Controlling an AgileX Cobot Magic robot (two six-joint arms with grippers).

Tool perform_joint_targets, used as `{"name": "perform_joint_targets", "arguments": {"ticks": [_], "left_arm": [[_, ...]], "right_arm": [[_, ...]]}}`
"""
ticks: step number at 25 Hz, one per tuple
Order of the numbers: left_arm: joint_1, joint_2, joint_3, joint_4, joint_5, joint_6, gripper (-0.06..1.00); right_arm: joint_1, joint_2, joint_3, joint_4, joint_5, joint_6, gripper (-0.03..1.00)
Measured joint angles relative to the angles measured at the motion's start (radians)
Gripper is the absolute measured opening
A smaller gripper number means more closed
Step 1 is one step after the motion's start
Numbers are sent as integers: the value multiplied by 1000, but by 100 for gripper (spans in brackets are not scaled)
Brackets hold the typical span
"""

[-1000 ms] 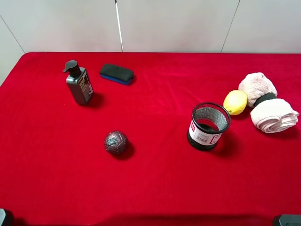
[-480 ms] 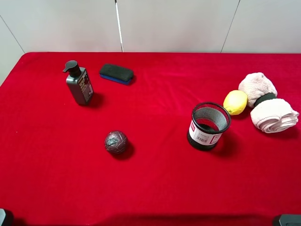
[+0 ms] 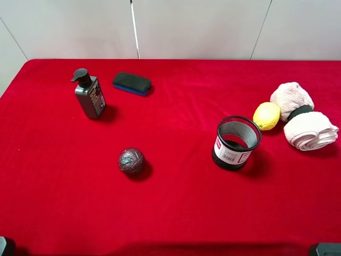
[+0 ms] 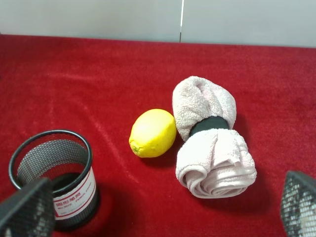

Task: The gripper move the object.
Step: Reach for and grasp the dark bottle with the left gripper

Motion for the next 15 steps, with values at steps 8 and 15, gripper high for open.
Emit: {"name": "perform_joint_targets", "arguments": {"ticks": [8,15], "left_arm": [[0,187,0,0,-144,1,87],[0,332,0,-4,-272,1,87]], "right_arm": [[0,0,0,0,0,0,69],[0,0,0,0,0,0,69]]}}
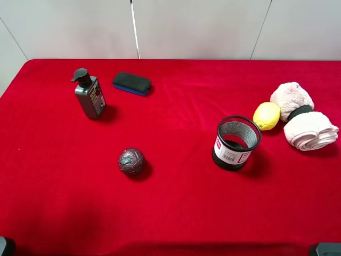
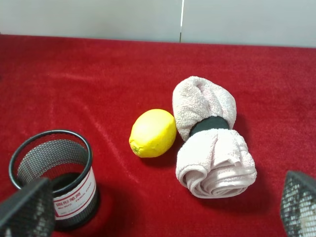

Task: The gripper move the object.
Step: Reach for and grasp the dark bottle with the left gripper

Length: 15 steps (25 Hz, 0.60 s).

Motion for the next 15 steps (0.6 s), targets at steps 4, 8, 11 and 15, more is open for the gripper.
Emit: {"name": "perform_joint_targets", "arguments": {"ticks": [4,8,11,15], "left_arm": [[0,70,-12,-3,-62,0,87],[0,153,-49,-13,-86,8,87],[-4,220,-76,-28,-94,30,87],[-58,301,-83,-32,-132,44,87]], "right_arm": [[0,0,0,0,0,0,69],[0,0,0,0,0,0,69],[0,0,0,0,0,0,69],[0,0,0,0,0,0,69]]}}
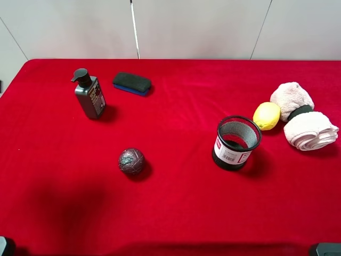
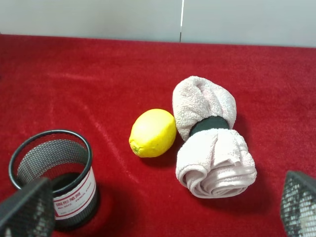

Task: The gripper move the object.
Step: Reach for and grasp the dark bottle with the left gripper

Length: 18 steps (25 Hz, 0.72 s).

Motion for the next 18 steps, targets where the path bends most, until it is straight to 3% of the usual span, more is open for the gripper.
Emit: {"name": "perform_joint_targets", "arguments": {"ticks": [9,18], "left_arm": [[-91,182,-67,11,-50,2,87],[-159,361,-126,11,-169,2,87]], "right_arm": [[0,0,0,0,0,0,69],[0,0,0,0,0,0,69]]}}
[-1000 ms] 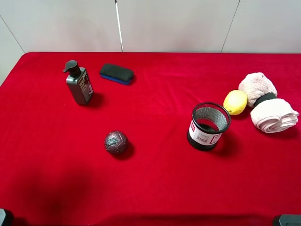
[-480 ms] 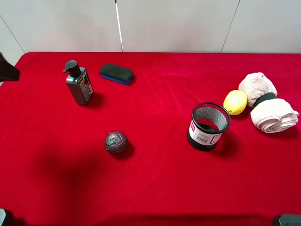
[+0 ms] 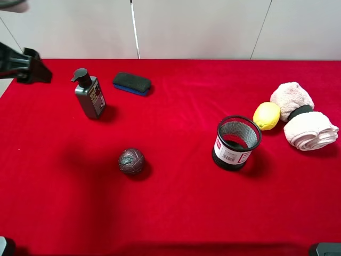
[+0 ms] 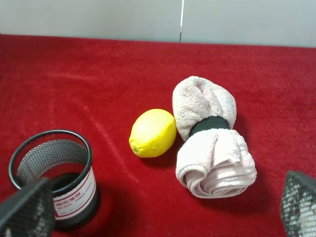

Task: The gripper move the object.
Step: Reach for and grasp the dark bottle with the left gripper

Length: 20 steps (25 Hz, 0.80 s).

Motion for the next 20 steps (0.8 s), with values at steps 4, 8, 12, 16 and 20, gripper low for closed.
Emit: {"name": "perform_joint_targets", "arguments": {"ticks": [4,8,12,16,20], "left_arm": [[-33,78,-25,0,-49,0,87],[-59,154,-68,0,-62,0,87],[-80,223,-110,0,-73,0,87],[-83,279,-126,0,-105,0,87],[-83,310,-129,17,-114,0,87]], "right_arm": [[0,0,0,0,0,0,69],[0,0,0,0,0,0,69],[0,0,0,0,0,0,69],[0,0,0,0,0,0,69],[0,0,0,0,0,0,69]]}}
